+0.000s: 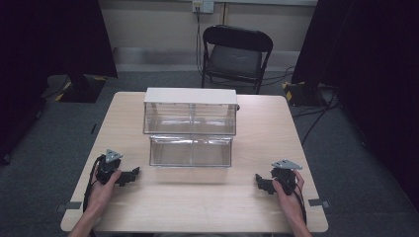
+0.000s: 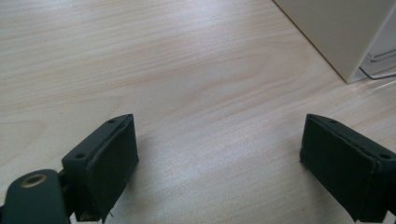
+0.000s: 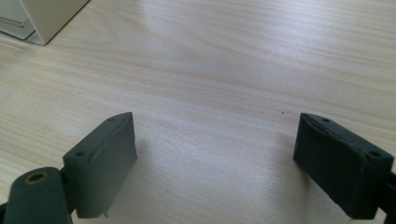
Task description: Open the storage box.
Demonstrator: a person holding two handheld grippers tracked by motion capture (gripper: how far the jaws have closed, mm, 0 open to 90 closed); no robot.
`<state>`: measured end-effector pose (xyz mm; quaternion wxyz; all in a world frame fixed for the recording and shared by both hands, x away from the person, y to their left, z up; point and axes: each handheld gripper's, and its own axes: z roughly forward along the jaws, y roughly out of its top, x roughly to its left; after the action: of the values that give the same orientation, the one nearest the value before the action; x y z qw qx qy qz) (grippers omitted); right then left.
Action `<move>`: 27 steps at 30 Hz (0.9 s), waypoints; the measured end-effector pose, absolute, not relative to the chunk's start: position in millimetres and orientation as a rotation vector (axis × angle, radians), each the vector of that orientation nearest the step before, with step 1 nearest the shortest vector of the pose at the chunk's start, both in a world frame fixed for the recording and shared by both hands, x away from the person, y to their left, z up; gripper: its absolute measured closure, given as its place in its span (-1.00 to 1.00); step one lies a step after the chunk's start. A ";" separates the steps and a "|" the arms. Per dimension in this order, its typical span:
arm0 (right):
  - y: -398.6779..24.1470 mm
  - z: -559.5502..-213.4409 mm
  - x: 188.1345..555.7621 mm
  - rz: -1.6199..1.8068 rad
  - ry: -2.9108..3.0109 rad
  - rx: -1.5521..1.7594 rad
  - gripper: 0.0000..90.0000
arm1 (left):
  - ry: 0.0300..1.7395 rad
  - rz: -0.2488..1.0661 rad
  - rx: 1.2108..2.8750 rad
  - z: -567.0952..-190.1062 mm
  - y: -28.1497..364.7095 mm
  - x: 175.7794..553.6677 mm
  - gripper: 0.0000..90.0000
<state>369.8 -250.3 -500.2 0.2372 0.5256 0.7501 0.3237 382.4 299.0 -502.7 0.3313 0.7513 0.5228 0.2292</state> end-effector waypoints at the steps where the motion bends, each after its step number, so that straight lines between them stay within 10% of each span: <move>1: -250.3 -500.2 369.8 0.887 2.056 1.440 -0.73 | 1.367 0.599 1.964 -502.7 299.0 382.4 -0.76; 27: -240.6 -485.5 365.5 0.962 2.069 1.404 -0.69 | 1.366 0.599 1.964 -502.7 299.1 382.5 -0.76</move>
<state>365.5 -240.6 -485.5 0.2291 0.5101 0.7518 0.3494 382.5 299.1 -502.7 0.3312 0.7514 0.5226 0.2292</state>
